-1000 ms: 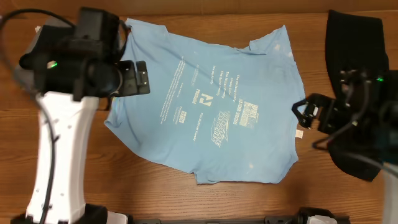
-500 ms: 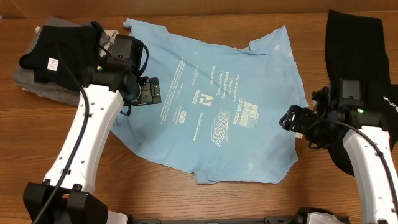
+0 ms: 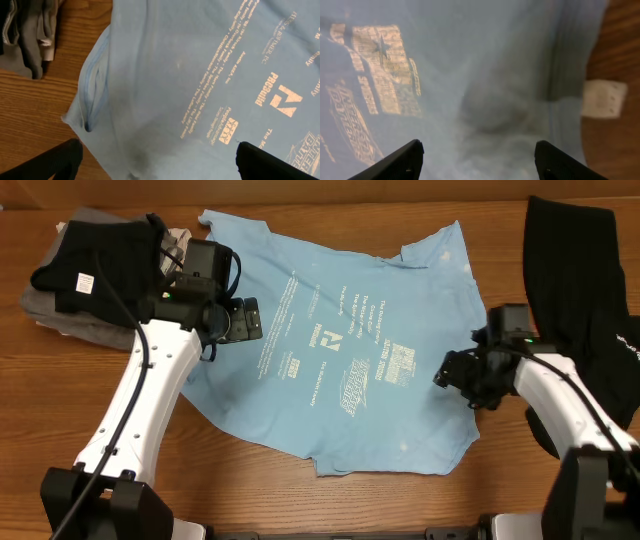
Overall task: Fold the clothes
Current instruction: 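Move both grippers inward over the T-shirt's left and right sides, then grasp the T-shirt's left side edge with the left gripper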
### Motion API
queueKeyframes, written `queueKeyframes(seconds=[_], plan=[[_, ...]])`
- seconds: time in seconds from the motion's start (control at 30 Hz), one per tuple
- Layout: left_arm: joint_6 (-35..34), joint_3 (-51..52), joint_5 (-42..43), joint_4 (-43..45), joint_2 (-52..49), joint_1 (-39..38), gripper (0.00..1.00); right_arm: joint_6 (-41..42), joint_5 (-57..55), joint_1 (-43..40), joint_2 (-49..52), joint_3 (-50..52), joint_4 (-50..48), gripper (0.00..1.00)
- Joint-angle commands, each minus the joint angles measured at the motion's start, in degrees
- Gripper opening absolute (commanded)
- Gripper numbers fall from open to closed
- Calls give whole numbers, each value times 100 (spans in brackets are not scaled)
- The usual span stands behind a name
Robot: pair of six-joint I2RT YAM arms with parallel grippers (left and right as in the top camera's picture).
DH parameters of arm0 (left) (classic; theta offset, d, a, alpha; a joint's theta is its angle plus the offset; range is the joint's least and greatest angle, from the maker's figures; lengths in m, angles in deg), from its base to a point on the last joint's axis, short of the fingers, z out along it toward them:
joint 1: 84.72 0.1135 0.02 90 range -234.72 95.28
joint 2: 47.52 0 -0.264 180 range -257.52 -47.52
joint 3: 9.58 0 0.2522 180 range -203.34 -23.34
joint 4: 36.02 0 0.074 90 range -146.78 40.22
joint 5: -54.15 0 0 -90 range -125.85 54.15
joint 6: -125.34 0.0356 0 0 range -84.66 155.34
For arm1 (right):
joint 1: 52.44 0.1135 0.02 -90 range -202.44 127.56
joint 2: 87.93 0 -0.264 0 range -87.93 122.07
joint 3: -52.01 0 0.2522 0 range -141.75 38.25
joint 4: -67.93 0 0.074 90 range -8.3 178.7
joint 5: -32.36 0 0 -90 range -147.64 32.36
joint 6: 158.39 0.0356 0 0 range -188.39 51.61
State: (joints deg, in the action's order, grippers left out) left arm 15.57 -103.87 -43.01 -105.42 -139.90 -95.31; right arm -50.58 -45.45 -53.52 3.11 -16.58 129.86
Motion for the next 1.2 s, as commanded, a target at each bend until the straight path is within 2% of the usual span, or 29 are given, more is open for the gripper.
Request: queueKeyframes(seconds=[0.0, 0.27, 0.4, 0.87, 1.17], plan=[[-105, 205, -90, 184, -17, -26, 100, 223, -35, 26, 282, 24, -396, 75], [-103, 345, -96, 400, -20, -26, 100, 247, -120, 11, 896, 24, -1058, 75], [-101, 345, -96, 426, -20, -26, 100, 522, -404, -42, 1172, 22, -1252, 75], [-81, 345, -74, 763, -20, -26, 100, 470, -605, -1539, 1281, -20, -1926, 73], [-28, 345, -79, 1003, -20, -26, 100, 476, -516, -1624, 1283, -315, -2938, 72]])
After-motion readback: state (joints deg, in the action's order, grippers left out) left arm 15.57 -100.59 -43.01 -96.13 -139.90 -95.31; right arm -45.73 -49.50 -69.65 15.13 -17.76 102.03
